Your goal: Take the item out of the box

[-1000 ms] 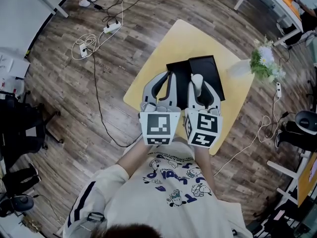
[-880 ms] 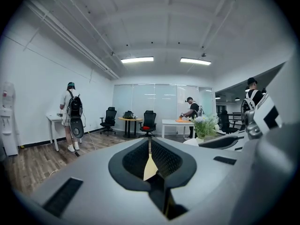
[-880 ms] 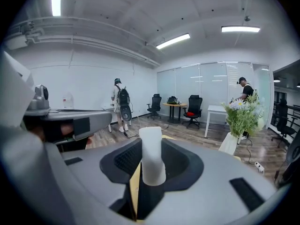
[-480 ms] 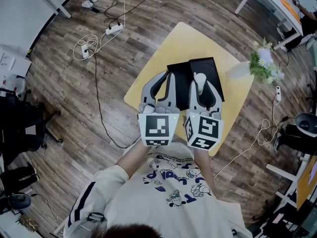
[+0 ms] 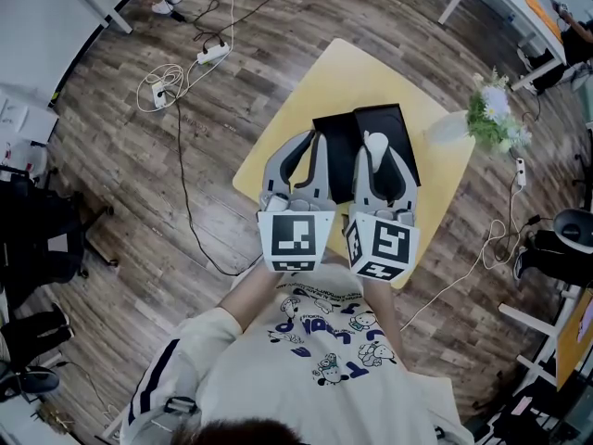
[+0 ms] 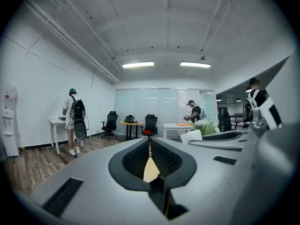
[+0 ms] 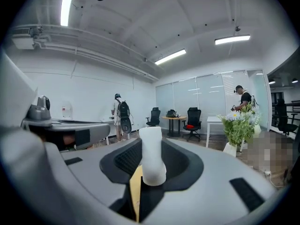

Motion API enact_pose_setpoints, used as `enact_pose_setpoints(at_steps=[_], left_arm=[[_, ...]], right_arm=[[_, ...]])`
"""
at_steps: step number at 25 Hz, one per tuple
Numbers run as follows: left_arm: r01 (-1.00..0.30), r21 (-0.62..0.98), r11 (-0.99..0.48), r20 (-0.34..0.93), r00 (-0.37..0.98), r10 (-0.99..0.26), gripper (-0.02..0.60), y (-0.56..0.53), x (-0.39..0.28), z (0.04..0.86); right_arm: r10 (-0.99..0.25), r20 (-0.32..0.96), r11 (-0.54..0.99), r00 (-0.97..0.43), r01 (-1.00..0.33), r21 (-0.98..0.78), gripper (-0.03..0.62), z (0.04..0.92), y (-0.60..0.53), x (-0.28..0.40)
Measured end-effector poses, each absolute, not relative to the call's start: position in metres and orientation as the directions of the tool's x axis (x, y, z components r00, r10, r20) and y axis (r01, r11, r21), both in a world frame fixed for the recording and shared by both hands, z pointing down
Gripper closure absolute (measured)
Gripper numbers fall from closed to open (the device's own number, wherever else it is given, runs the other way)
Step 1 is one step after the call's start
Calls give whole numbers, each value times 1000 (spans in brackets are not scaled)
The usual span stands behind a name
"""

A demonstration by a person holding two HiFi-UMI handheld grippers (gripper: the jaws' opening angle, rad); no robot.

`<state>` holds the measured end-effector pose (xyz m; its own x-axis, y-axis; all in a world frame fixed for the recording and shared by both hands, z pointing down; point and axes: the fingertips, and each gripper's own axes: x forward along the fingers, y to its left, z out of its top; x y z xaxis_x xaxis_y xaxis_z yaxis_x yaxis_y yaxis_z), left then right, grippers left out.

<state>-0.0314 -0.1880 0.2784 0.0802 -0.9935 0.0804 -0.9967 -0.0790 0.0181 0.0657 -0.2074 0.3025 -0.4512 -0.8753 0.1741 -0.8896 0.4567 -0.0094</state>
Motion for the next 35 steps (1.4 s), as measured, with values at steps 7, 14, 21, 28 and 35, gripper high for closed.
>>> enact_pose_setpoints(at_steps=[7, 14, 21, 28, 35], left_arm=[[-997, 17, -77, 75, 79, -994, 554, -184, -34, 276], [-996, 13, -83, 82, 83, -993, 554, -185, -33, 280], [-996, 15, -89, 84, 90, -992, 554, -186, -32, 277], [-996, 13, -87, 84, 88, -993, 554, -186, -32, 277], [-996, 12, -89, 82, 90, -993, 554, -185, -33, 278]], right_arm=[[-878, 163, 454, -450, -891, -14, 450, 301, -205, 64], [-875, 168, 455, -453, -890, -29, 450, 304, -207, 64], [-878, 168, 451, -449, -892, -27, 450, 301, -209, 64], [-878, 173, 448, -447, -893, -37, 450, 303, -209, 65], [-877, 170, 450, -449, -892, -35, 450, 303, -207, 63]])
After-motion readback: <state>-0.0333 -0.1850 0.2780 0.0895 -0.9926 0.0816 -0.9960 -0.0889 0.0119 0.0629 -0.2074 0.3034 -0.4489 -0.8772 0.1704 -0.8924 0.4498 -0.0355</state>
